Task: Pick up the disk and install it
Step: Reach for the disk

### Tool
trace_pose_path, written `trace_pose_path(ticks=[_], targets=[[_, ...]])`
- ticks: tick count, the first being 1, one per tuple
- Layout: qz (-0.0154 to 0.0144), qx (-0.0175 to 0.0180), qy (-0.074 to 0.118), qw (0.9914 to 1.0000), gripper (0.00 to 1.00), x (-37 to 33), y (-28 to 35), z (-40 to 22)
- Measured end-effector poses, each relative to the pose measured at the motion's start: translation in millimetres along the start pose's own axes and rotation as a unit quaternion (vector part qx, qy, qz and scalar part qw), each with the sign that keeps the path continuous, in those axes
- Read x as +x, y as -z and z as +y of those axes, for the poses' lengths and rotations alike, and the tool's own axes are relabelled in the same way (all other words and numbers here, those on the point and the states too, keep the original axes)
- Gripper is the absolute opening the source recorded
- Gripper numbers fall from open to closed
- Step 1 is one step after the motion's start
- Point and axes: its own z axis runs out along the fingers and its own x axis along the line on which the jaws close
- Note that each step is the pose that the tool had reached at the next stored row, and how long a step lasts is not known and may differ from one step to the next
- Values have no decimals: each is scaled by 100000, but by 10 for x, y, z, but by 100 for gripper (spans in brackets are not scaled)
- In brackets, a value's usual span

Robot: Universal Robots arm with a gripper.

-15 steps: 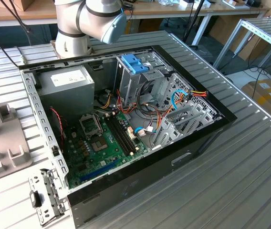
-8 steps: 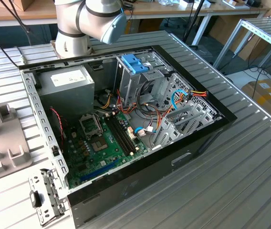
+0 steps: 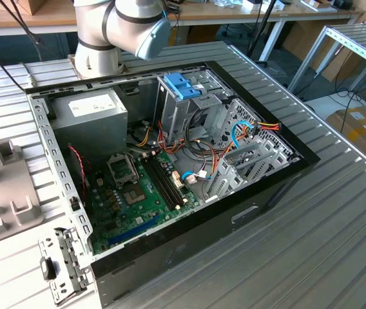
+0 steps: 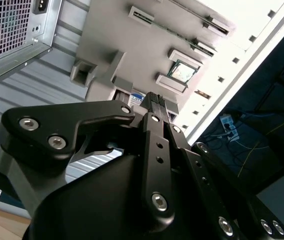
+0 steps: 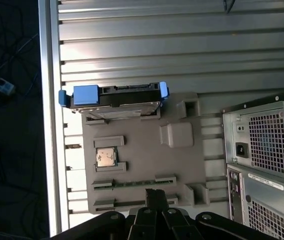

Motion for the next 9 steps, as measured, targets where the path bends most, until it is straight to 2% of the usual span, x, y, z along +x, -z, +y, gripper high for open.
trace_pose_path(ticks=[9], targets=[[-3,-2,0,100000,11,82,-8,17]])
